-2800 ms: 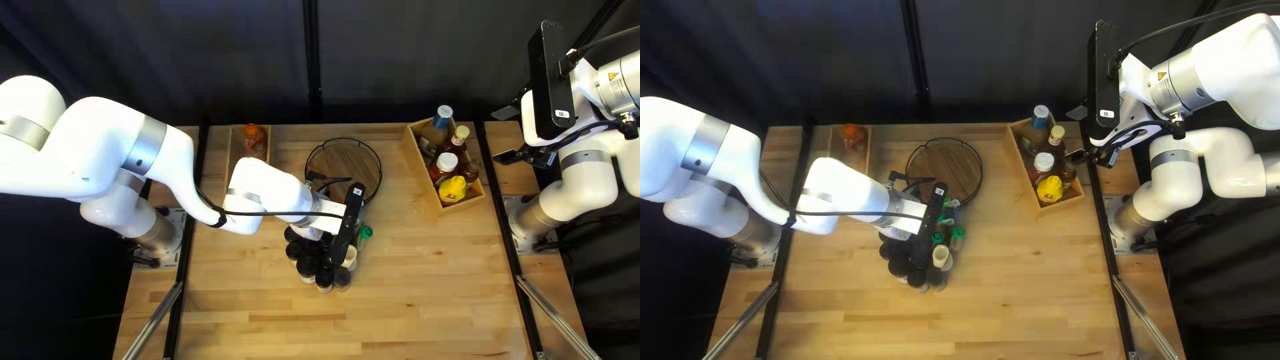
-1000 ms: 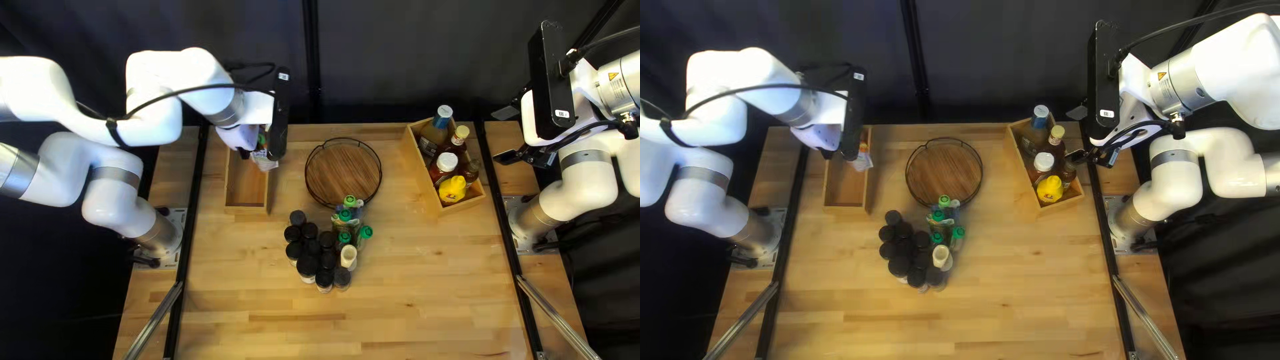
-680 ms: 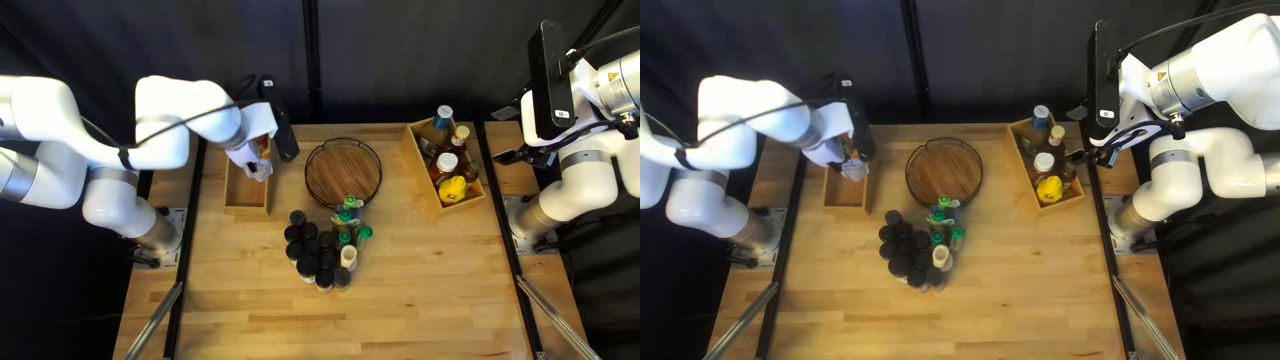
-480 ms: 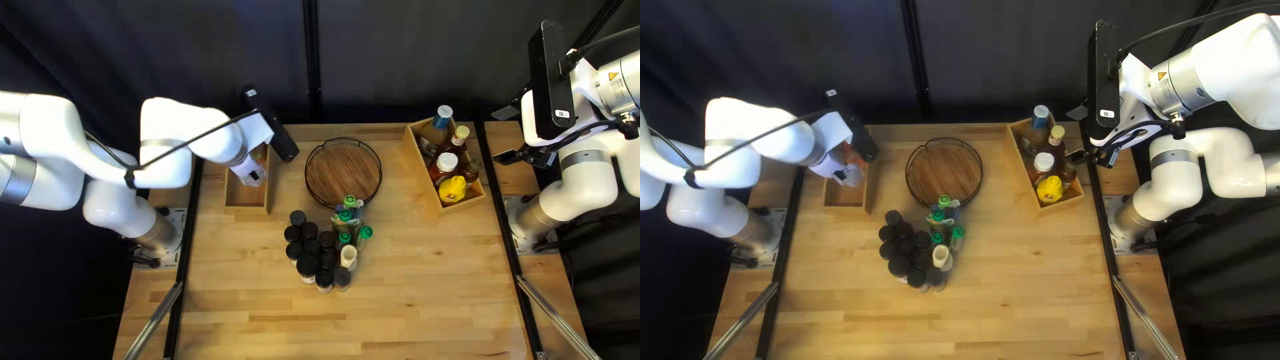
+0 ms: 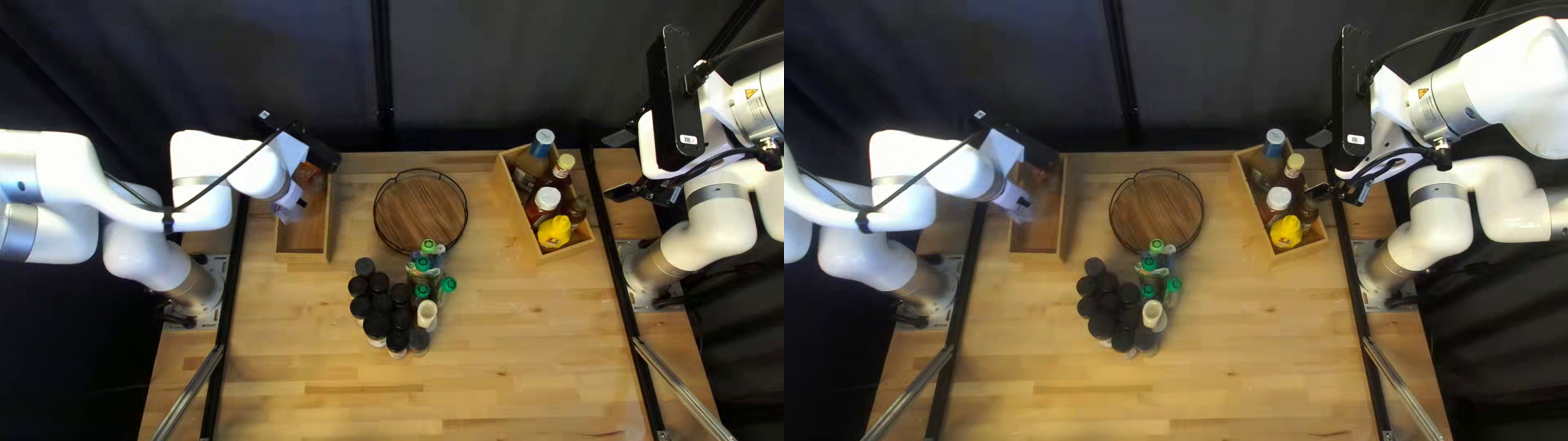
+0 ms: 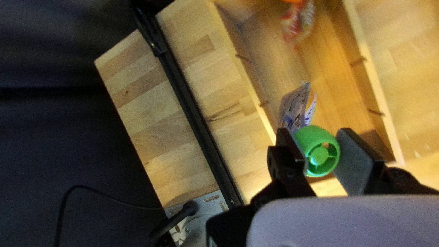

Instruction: Separate condiments, baby food and spices and place it in 3 different racks/containers

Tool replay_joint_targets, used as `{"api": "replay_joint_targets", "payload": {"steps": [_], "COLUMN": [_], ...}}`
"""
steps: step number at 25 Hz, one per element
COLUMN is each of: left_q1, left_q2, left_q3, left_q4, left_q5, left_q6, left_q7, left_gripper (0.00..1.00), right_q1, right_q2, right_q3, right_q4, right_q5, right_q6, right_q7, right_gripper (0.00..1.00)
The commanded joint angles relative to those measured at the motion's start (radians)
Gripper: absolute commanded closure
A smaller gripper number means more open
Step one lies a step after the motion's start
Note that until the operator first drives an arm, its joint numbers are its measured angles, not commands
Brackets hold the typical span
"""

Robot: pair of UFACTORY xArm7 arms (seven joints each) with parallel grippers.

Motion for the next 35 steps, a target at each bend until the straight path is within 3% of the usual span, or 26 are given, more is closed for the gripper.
{"api": "replay_joint_targets", "payload": {"steps": [1,12,13,14,15,20,25,29,35], "left_q1": [0.05,0.12,0.117,0.115,0.106,0.069,-0.028,-0.158,-0.28], "left_q2": [0.073,0.276,0.275,0.273,0.258,0.198,0.218,0.229,0.329], "left_q3": [0.029,0.082,0.079,0.078,0.07,0.039,-0.028,-0.021,0.023], "left_q4": [0.027,0.128,0.129,0.129,0.127,0.129,0.236,0.31,0.43], "left_q5": [0.042,0.116,0.113,0.111,0.103,0.067,-0.042,-0.186,-0.38], "left_q6": [-0.04,-0.138,-0.135,-0.132,-0.12,-0.065,0.045,0.046,0.0], "left_q7": [-0.019,-0.031,-0.031,-0.031,-0.028,-0.015,0.027,0.254,0.639], "left_gripper": [1.0,1.0,0.62,0.16,0.0,0.0,0.0,0.0,0.0], "right_q1": [0.0,0.0,0.0,0.0,0.0,0.0,0.0,0.0,0.0], "right_q2": [0.0,0.0,0.0,0.0,0.0,0.0,0.0,0.0,0.0], "right_q3": [0.0,0.0,0.0,0.0,0.0,0.0,0.0,0.0,0.0], "right_q4": [0.0,0.0,0.0,0.0,0.0,0.0,0.0,0.0,0.0], "right_q5": [0.0,0.0,0.0,0.0,0.0,0.0,0.0,0.0,0.0], "right_q6": [0.0,0.0,0.0,0.0,0.0,0.0,0.0,0.0,0.0], "right_q7": [0.0,0.0,0.0,0.0,0.0,0.0,0.0,0.0,0.0], "right_gripper": [0.0,0.0,0.0,0.0,0.0,0.0,0.0,0.0,0.0]}}
